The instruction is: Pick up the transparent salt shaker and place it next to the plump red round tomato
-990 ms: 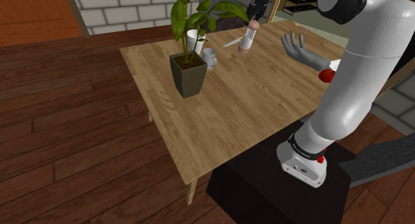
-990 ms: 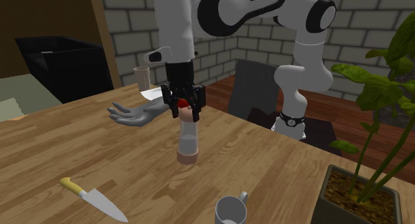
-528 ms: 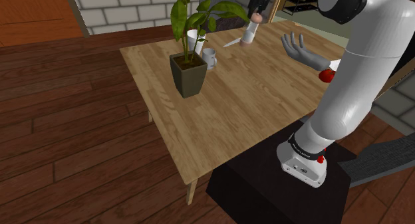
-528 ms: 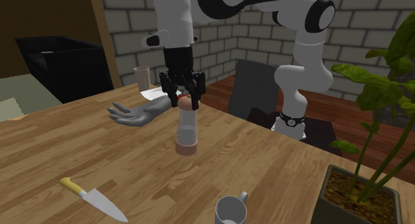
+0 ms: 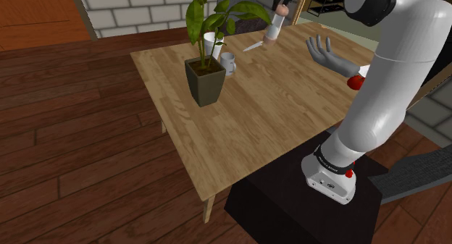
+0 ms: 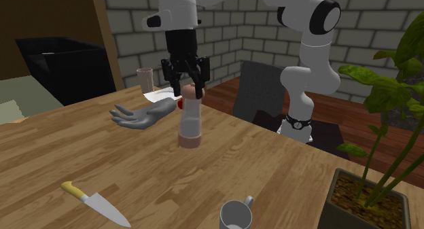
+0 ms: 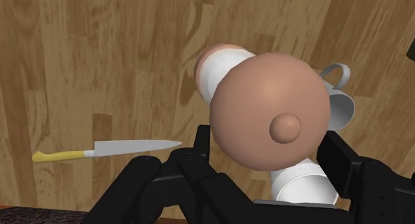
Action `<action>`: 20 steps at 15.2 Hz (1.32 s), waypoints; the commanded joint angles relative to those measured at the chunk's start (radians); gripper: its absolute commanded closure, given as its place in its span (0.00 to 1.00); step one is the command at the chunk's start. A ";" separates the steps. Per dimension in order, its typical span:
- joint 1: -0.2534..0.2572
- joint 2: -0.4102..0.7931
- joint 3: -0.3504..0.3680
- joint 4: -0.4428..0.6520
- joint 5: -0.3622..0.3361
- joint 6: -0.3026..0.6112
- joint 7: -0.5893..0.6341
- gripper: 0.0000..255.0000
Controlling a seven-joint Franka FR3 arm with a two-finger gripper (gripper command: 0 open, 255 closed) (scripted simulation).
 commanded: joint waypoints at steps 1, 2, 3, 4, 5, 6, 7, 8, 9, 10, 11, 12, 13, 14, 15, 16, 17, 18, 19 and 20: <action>-0.007 0.010 0.000 0.040 0.004 -0.031 0.003 1.00; -0.011 0.014 -0.001 0.060 0.007 -0.047 0.005 1.00; -0.015 0.019 -0.001 0.081 0.009 -0.063 0.007 1.00; -0.019 0.025 -0.001 0.103 0.012 -0.079 0.009 1.00; -0.024 0.031 -0.001 0.126 0.015 -0.096 0.010 1.00; -0.029 0.038 -0.001 0.149 0.018 -0.113 0.012 1.00; -0.035 0.045 0.000 0.174 0.022 -0.131 0.014 1.00; -0.041 0.053 0.000 0.199 0.026 -0.149 0.016 1.00; -0.047 0.062 0.000 0.226 0.031 -0.167 0.018 1.00; -0.054 0.071 0.001 0.254 0.036 -0.186 0.021 1.00; -0.062 0.082 0.001 0.284 0.042 -0.206 0.023 1.00; -0.071 0.093 0.002 0.316 0.048 -0.227 0.025 1.00; -0.080 0.105 0.003 0.350 0.055 -0.248 0.028 1.00; -0.091 0.119 0.005 0.386 0.062 -0.271 0.031 1.00; -0.098 0.128 0.006 0.408 0.067 -0.284 0.033 1.00; -0.089 0.088 -0.003 0.339 0.050 -0.258 0.012 1.00; -0.083 0.053 -0.012 0.280 0.034 -0.236 -0.008 1.00; -0.080 0.021 -0.020 0.228 0.021 -0.216 -0.027 1.00; -0.079 -0.007 -0.027 0.181 0.007 -0.200 -0.046 1.00; -0.080 -0.034 -0.034 0.138 -0.005 -0.184 -0.064 1.00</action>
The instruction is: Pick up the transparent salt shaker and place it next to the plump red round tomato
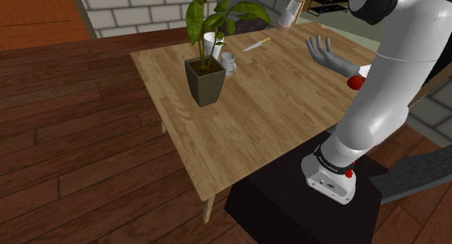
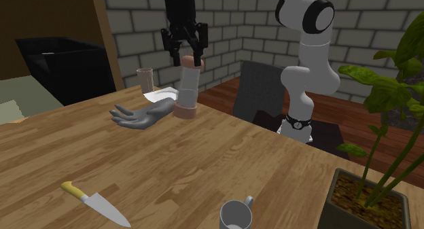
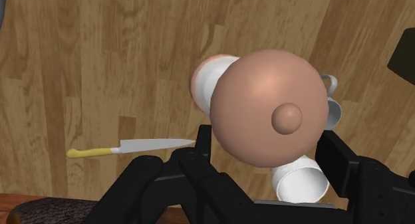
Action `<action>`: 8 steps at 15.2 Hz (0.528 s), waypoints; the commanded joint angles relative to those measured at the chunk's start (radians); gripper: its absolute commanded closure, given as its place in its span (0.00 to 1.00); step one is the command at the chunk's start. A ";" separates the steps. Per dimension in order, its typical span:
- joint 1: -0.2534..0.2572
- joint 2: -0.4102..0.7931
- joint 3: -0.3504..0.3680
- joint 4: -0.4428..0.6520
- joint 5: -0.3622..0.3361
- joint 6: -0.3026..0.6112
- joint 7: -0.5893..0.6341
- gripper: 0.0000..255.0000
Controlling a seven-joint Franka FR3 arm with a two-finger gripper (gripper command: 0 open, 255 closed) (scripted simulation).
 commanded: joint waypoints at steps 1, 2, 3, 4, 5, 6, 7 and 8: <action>-0.003 -0.049 -0.013 -0.080 -0.023 0.029 -0.036 1.00; -0.006 -0.071 -0.020 -0.116 -0.033 0.041 -0.054 1.00; -0.010 -0.092 -0.027 -0.149 -0.043 0.052 -0.072 1.00; -0.015 -0.111 -0.035 -0.179 -0.053 0.063 -0.091 1.00; -0.021 -0.129 -0.042 -0.207 -0.062 0.072 -0.109 1.00; -0.028 -0.145 -0.049 -0.233 -0.070 0.080 -0.127 1.00; -0.036 -0.160 -0.057 -0.257 -0.078 0.088 -0.146 1.00; -0.044 -0.174 -0.065 -0.279 -0.086 0.095 -0.165 1.00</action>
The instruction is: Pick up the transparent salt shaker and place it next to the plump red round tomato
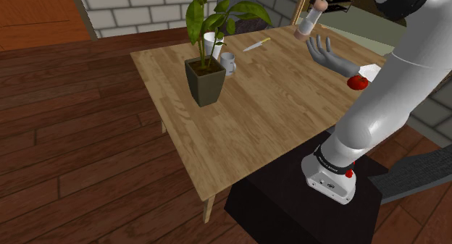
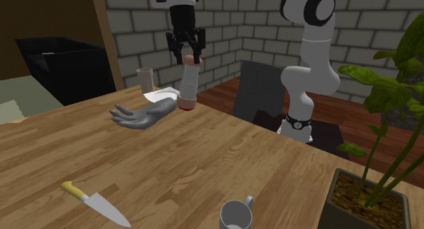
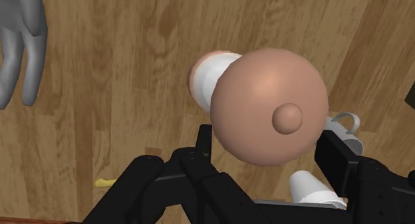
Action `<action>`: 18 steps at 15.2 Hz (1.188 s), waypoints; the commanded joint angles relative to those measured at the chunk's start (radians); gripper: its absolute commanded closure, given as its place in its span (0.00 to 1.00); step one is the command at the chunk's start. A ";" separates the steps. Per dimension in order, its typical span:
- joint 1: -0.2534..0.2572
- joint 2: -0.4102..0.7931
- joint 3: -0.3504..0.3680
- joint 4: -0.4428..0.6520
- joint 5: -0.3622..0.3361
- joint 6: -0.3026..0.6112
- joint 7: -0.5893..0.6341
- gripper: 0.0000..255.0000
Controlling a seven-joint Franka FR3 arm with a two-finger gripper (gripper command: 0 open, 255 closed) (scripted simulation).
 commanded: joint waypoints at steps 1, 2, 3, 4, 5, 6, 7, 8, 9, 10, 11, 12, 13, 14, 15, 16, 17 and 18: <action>-0.014 -0.034 -0.016 -0.056 -0.019 0.020 -0.040 1.00; -0.023 -0.046 -0.024 -0.075 -0.025 0.026 -0.060 1.00; -0.032 -0.056 -0.032 -0.092 -0.031 0.031 -0.080 1.00; -0.042 -0.064 -0.041 -0.107 -0.036 0.036 -0.100 1.00; -0.052 -0.072 -0.050 -0.121 -0.041 0.040 -0.121 1.00; -0.063 -0.078 -0.060 -0.134 -0.045 0.044 -0.142 1.00; -0.074 -0.083 -0.069 -0.145 -0.049 0.047 -0.164 1.00; -0.085 -0.087 -0.079 -0.155 -0.052 0.050 -0.186 1.00; -0.097 -0.089 -0.089 -0.163 -0.054 0.053 -0.209 1.00; -0.109 -0.090 -0.100 -0.170 -0.056 0.055 -0.232 1.00; -0.121 -0.090 -0.110 -0.176 -0.057 0.057 -0.256 1.00; -0.134 -0.088 -0.121 -0.180 -0.057 0.059 -0.280 1.00; -0.147 -0.086 -0.132 -0.183 -0.056 0.060 -0.304 1.00; -0.160 -0.081 -0.143 -0.185 -0.055 0.061 -0.330 1.00; -0.174 -0.075 -0.154 -0.186 -0.052 0.062 -0.355 1.00; -0.189 -0.068 -0.165 -0.185 -0.049 0.062 -0.381 1.00; -0.204 -0.060 -0.176 -0.182 -0.045 0.062 -0.408 1.00; -0.220 -0.049 -0.187 -0.179 -0.039 0.061 -0.435 1.00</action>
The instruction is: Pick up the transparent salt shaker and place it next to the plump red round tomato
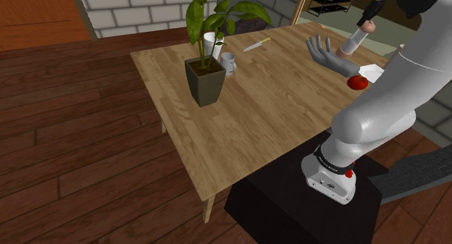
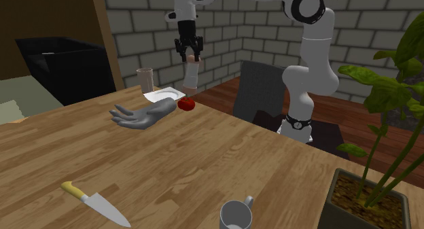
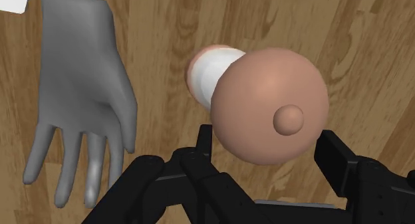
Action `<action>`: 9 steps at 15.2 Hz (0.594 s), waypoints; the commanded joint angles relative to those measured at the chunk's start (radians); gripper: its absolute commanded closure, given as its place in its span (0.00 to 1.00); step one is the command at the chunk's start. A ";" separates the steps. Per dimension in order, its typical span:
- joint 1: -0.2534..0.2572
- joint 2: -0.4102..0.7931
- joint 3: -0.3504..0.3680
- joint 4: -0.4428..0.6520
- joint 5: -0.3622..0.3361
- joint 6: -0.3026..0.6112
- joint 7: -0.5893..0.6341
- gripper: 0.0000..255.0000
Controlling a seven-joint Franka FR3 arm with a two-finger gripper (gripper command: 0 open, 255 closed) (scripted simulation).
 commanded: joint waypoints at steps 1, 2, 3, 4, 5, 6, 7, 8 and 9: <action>-0.031 0.021 -0.021 0.013 0.011 -0.006 -0.053 1.00; -0.048 0.034 -0.031 0.019 0.018 -0.007 -0.081 1.00; -0.067 0.048 -0.041 0.026 0.027 -0.009 -0.110 1.00; -0.087 0.064 -0.050 0.035 0.036 -0.012 -0.138 1.00; -0.107 0.081 -0.059 0.046 0.046 -0.015 -0.167 1.00; -0.129 0.100 -0.067 0.058 0.058 -0.018 -0.196 1.00; -0.152 0.120 -0.075 0.071 0.070 -0.023 -0.225 1.00; -0.176 0.141 -0.081 0.086 0.083 -0.027 -0.254 1.00; -0.202 0.163 -0.086 0.102 0.096 -0.033 -0.283 1.00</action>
